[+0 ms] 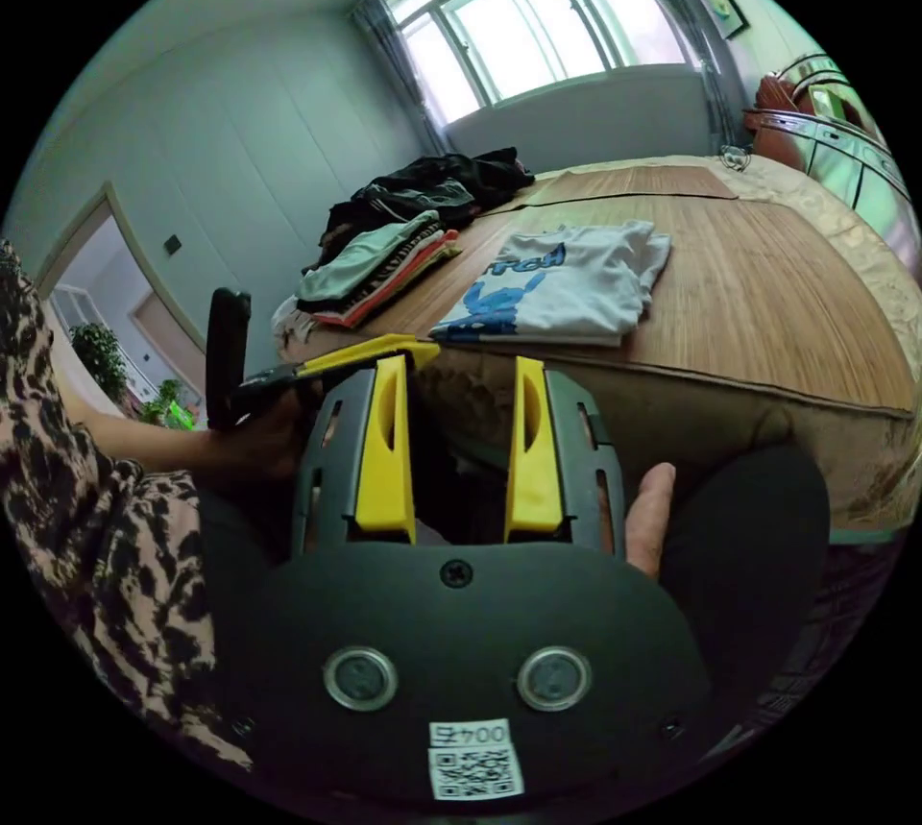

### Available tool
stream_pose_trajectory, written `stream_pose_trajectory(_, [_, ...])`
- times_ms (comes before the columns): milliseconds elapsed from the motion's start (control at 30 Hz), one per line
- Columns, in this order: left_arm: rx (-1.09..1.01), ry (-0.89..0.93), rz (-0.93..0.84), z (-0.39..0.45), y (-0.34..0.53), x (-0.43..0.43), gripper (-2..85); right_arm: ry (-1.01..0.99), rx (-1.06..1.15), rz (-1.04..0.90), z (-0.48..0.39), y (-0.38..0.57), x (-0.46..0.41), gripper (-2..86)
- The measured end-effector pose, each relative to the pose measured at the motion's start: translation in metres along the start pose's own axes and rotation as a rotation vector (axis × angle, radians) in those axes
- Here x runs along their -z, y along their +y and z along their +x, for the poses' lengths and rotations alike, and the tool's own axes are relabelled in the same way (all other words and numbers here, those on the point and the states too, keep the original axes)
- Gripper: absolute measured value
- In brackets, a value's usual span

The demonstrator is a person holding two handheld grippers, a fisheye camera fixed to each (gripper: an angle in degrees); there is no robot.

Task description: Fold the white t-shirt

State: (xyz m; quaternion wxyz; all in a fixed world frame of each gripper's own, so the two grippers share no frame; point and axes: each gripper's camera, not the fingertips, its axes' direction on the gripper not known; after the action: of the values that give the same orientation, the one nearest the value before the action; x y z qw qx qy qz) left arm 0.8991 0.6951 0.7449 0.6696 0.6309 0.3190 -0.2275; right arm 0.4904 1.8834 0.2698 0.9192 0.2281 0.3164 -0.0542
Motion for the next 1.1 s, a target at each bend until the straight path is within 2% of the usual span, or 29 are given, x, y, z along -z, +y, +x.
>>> stream_pose_trajectory(133, [0.133,0.029,-0.025,-0.019,0.013,-0.006,16.2,0.049,-0.052,0.015,0.012,0.009,-0.007,16.4])
stream_pose_trajectory(367, [0.105,0.029,-0.024,-0.013,0.024,0.006,16.8,0.085,-0.126,0.038,0.028,0.021,-0.004,15.2])
stream_pose_trajectory(467, [0.093,0.033,-0.018,-0.01,0.028,0.01,16.6,0.097,-0.141,0.022,0.03,0.023,-0.006,11.2])
stream_pose_trajectory(600, [0.092,0.05,-0.026,-0.008,0.032,0.015,15.5,0.116,-0.216,-0.086,0.041,0.026,-0.011,0.8])
stream_pose_trajectory(667, [0.105,0.056,-0.024,-0.01,0.035,0.017,14.7,0.125,-0.246,-0.078,0.045,0.029,-0.009,0.0])
stream_pose_trajectory(867, [0.134,0.082,-0.002,-0.015,0.04,0.029,13.8,0.092,-0.271,-0.07,0.048,0.033,-0.005,0.9])
stream_pose_trajectory(933, [0.135,0.092,0.014,-0.015,0.041,0.035,13.8,0.058,-0.263,-0.064,0.048,0.033,-0.004,4.9])
stream_pose_trajectory(1000, [0.14,0.096,0.022,-0.016,0.043,0.039,13.8,0.012,-0.249,0.031,0.045,0.038,0.002,9.5])
stream_pose_trajectory(1067, [0.147,0.1,0.025,-0.017,0.045,0.042,13.8,0.032,-0.239,0.076,0.043,0.04,0.006,9.6])
stream_pose_trajectory(1100, [0.148,0.103,0.025,-0.017,0.046,0.043,13.8,0.043,-0.233,0.062,0.043,0.039,0.006,6.4])
